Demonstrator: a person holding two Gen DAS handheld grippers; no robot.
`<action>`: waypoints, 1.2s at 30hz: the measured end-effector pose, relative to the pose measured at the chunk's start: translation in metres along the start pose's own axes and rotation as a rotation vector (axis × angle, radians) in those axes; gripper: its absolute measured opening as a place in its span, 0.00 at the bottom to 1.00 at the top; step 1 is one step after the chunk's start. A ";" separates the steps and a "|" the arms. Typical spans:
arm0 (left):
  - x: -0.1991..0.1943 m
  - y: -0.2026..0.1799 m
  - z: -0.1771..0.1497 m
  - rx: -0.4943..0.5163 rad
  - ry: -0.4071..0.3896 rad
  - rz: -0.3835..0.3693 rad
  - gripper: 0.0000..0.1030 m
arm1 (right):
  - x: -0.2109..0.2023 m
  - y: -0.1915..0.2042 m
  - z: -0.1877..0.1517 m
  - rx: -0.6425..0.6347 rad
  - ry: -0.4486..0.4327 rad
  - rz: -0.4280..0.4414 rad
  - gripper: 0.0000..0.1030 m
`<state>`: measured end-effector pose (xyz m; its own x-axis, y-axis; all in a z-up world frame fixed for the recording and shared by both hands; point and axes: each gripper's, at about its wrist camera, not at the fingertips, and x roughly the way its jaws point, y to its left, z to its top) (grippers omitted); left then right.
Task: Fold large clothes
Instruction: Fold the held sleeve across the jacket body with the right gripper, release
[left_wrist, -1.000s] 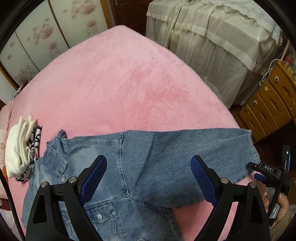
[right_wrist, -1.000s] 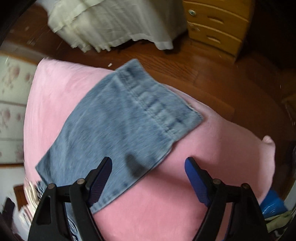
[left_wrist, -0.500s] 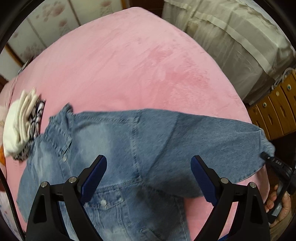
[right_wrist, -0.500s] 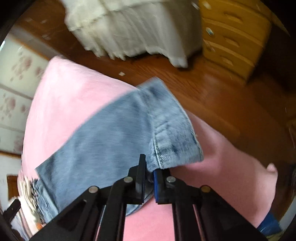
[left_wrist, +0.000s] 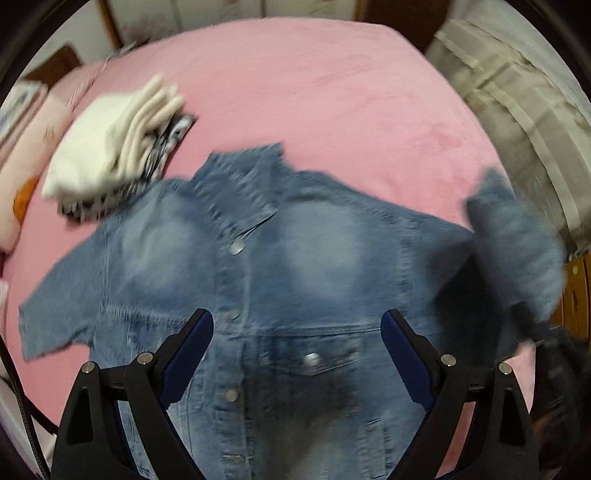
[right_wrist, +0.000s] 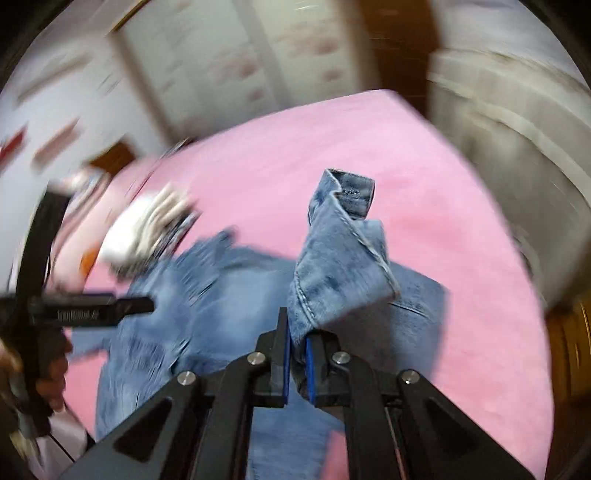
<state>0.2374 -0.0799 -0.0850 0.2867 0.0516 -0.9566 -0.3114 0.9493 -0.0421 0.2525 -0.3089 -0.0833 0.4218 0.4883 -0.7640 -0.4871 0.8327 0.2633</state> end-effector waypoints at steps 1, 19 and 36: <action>0.010 0.015 -0.004 -0.019 0.024 -0.005 0.89 | 0.021 0.018 -0.005 -0.044 0.038 -0.003 0.12; 0.154 0.003 -0.025 -0.165 0.271 -0.494 0.56 | 0.078 0.008 -0.093 0.036 0.342 -0.060 0.24; 0.175 -0.078 -0.010 -0.037 0.330 -0.390 0.21 | 0.074 -0.017 -0.117 0.166 0.392 -0.053 0.24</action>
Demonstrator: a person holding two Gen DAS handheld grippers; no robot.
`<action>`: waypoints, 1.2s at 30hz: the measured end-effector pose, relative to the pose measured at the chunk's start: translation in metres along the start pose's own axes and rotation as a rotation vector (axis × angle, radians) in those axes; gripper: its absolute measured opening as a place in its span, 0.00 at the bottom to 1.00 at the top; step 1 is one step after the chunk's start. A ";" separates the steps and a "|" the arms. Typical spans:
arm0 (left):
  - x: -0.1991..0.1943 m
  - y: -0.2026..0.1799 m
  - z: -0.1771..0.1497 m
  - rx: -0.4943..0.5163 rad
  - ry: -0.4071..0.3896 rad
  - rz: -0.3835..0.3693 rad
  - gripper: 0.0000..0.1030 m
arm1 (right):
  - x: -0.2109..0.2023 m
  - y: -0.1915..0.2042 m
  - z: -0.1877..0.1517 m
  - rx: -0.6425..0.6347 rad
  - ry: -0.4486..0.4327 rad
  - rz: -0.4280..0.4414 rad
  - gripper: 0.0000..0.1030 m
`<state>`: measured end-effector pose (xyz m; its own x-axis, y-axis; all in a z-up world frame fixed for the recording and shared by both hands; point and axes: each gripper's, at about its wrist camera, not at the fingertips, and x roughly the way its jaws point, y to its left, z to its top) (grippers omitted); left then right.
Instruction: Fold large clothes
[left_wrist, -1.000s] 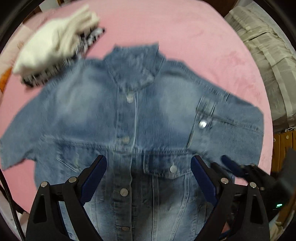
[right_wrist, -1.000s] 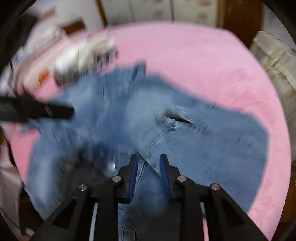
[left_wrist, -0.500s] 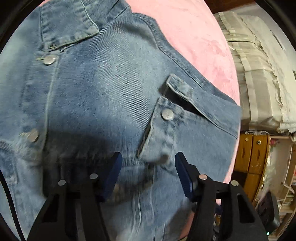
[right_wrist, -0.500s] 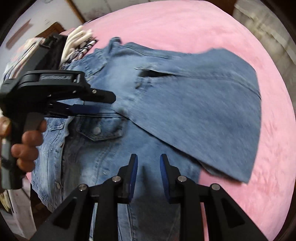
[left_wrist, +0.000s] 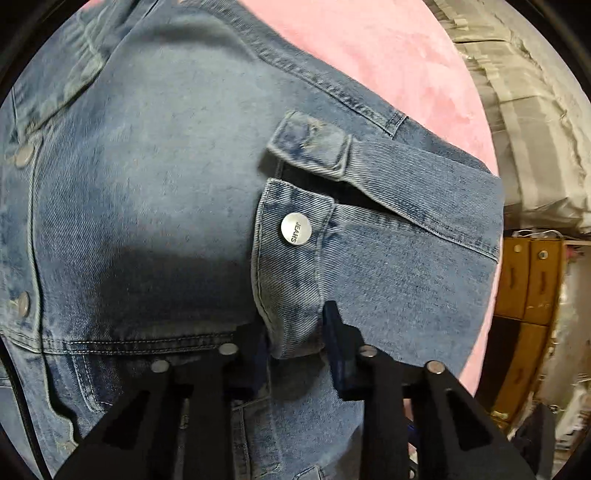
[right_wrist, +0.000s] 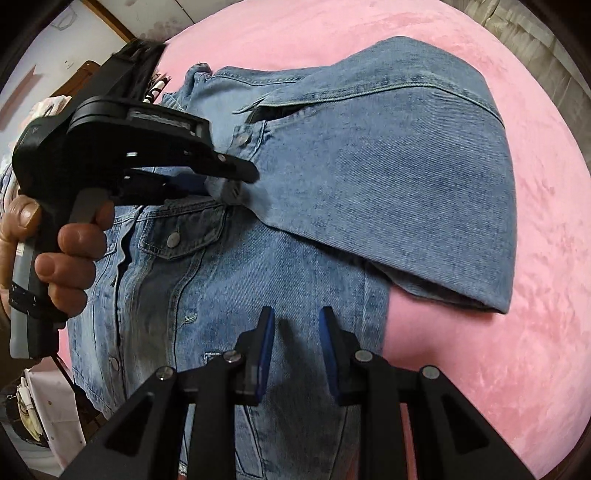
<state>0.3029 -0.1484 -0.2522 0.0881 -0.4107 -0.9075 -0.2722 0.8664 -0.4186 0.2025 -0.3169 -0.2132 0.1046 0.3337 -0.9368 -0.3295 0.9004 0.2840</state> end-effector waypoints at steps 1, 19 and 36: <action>-0.002 -0.005 0.002 0.002 -0.006 0.013 0.17 | -0.002 -0.001 0.001 0.006 -0.001 -0.002 0.24; -0.244 0.074 -0.020 -0.109 -0.564 0.035 0.09 | -0.009 -0.019 0.015 0.137 -0.044 -0.091 0.29; -0.190 0.234 -0.042 -0.367 -0.438 0.126 0.66 | -0.015 0.016 0.087 0.074 -0.153 -0.110 0.65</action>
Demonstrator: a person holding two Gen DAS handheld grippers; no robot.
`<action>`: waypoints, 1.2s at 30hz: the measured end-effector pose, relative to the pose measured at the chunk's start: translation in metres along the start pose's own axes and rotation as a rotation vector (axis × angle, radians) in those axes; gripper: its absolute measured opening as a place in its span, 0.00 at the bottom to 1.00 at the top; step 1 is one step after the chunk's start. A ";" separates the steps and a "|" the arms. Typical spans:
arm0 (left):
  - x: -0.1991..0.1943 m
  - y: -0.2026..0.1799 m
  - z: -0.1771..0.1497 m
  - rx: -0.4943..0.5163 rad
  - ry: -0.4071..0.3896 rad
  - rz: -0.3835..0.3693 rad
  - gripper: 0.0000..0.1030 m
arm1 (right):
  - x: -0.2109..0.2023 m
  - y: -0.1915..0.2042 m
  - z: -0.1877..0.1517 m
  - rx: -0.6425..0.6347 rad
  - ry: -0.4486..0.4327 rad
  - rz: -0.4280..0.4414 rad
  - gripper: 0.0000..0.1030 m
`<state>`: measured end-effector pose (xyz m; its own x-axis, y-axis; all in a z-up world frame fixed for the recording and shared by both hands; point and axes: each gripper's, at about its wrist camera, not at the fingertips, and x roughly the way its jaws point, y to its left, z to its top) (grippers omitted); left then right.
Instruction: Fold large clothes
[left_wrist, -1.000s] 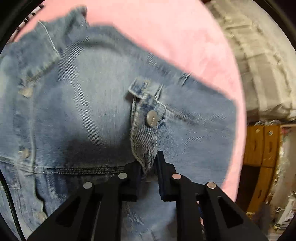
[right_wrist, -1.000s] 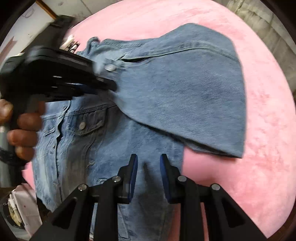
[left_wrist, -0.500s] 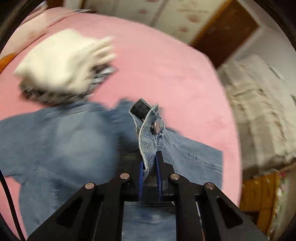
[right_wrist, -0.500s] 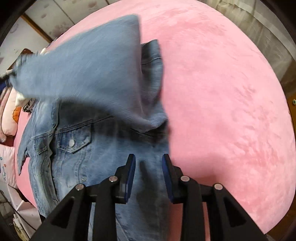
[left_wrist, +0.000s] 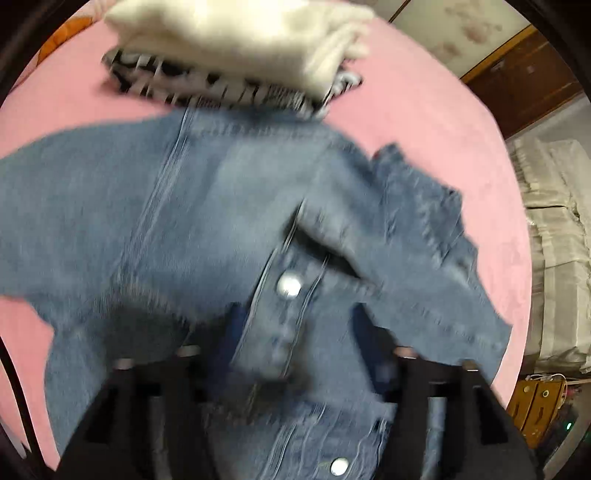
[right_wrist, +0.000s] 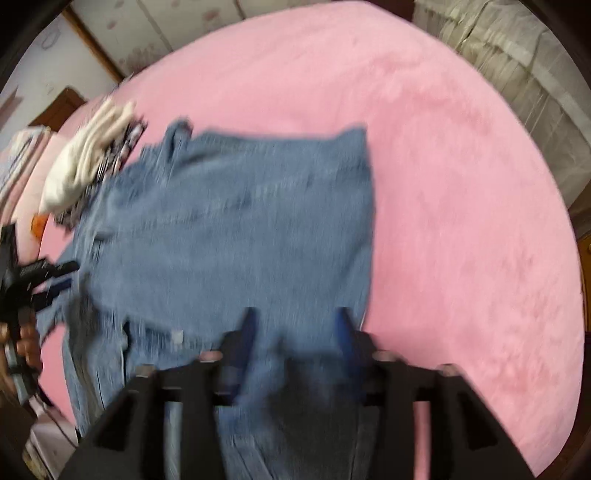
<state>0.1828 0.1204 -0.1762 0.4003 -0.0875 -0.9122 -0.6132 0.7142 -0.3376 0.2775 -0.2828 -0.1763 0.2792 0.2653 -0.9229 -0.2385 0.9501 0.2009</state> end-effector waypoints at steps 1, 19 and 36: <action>0.000 -0.005 0.010 0.016 -0.019 0.011 0.66 | 0.002 -0.002 0.011 0.009 -0.022 -0.011 0.66; 0.054 -0.080 0.055 0.280 0.000 0.055 0.12 | 0.075 -0.053 0.094 0.044 -0.054 -0.236 0.07; 0.011 -0.093 -0.018 0.297 -0.031 0.129 0.34 | 0.036 0.057 0.002 -0.150 0.040 0.092 0.21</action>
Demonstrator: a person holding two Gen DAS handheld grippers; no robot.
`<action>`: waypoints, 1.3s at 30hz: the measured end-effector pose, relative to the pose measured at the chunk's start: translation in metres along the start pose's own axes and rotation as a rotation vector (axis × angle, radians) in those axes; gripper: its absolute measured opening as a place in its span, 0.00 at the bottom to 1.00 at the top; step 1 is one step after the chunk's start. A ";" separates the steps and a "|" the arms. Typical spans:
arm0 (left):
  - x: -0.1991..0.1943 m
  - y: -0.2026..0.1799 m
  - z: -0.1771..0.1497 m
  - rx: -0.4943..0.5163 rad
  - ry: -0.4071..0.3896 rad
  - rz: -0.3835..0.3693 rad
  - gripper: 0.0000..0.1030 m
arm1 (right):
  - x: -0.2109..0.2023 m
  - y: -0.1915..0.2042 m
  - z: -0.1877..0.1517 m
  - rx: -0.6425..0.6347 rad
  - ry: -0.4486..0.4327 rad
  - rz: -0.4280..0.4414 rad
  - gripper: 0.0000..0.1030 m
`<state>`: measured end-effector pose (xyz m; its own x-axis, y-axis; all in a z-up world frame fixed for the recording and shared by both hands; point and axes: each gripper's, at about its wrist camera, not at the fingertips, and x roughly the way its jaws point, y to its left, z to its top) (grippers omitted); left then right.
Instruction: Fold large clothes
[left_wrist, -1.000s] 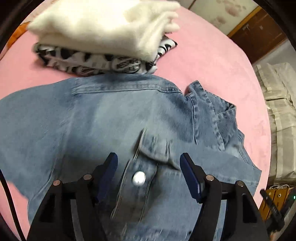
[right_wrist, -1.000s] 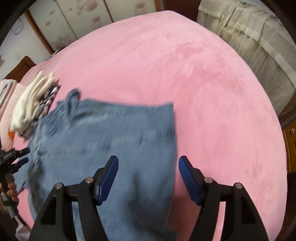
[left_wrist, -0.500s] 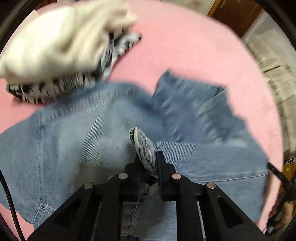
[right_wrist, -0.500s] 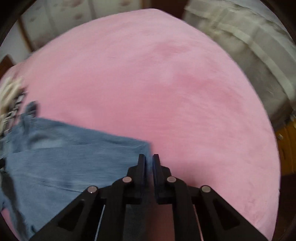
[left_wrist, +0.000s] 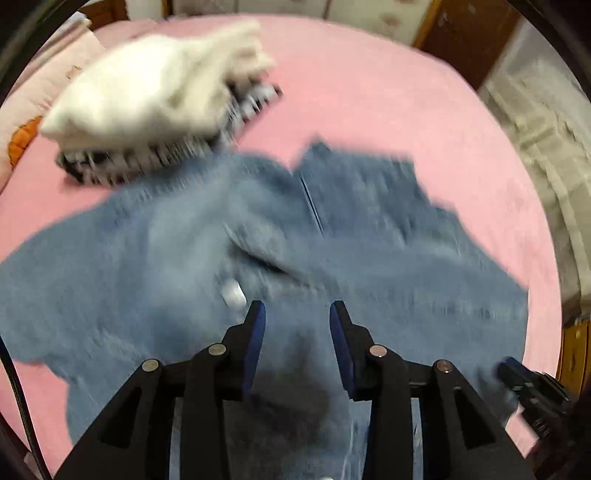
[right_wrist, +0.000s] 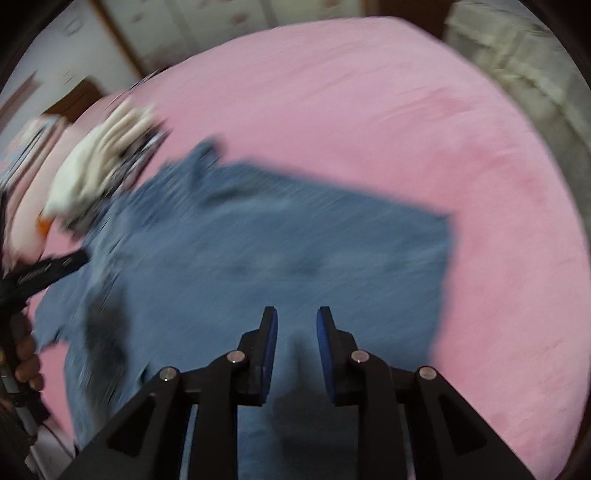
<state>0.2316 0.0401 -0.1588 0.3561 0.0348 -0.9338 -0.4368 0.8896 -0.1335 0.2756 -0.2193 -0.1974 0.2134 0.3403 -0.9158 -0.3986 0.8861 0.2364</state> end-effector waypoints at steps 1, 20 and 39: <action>0.011 -0.008 -0.010 0.015 0.036 0.025 0.34 | 0.009 0.007 -0.009 -0.010 0.027 0.007 0.21; 0.014 -0.026 -0.011 -0.006 0.181 0.136 0.35 | -0.020 -0.087 -0.041 0.123 0.125 -0.181 0.03; -0.200 -0.054 -0.054 0.044 -0.028 0.108 0.65 | -0.141 0.029 -0.030 -0.067 0.058 0.026 0.26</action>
<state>0.1390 -0.0395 0.0176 0.3319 0.1438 -0.9323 -0.4371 0.8993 -0.0169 0.2073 -0.2512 -0.0707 0.1512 0.3426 -0.9272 -0.4628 0.8534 0.2399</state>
